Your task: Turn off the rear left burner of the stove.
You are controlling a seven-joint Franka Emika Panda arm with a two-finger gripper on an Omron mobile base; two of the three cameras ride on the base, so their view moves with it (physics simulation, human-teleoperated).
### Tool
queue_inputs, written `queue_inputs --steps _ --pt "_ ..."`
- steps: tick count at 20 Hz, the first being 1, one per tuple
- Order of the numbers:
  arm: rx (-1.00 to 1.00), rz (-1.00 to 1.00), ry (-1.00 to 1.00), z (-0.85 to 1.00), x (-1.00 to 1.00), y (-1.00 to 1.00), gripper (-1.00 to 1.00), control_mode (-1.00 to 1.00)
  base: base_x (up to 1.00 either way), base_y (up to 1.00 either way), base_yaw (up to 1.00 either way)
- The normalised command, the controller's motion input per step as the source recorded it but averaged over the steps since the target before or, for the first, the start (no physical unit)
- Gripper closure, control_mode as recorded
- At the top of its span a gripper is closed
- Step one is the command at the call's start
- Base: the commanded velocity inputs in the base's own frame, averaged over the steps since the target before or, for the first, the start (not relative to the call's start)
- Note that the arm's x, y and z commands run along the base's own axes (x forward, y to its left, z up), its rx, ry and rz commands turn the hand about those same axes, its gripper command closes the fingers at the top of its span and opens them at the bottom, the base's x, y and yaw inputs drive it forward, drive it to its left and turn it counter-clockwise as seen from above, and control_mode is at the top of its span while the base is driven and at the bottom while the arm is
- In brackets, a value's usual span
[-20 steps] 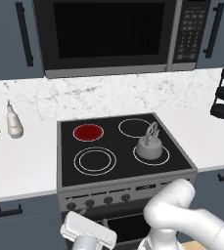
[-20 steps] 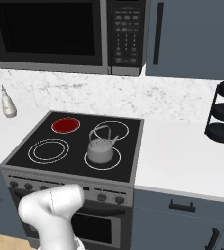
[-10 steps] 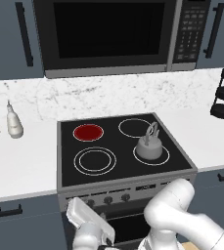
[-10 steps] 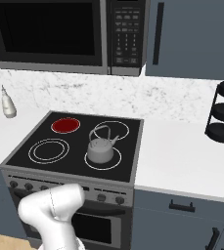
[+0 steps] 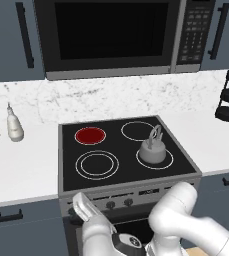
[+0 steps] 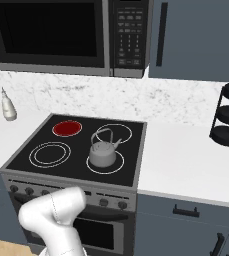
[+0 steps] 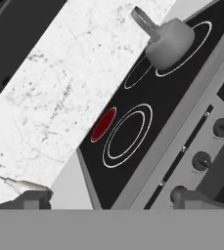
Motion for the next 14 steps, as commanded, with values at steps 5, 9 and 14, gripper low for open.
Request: queue_inputs --steps 5,9,14 --pt "0.97 0.0 -0.33 -0.63 0.0 0.0 -1.0 -1.0 0.0 0.0 0.0" --pt "0.94 -0.01 -0.06 -0.25 0.01 0.14 -1.0 -1.0 0.0 0.0 0.0" --pt "0.83 -0.12 -0.11 -0.1 -0.28 0.11 -1.0 -1.0 0.0 0.0 0.0"
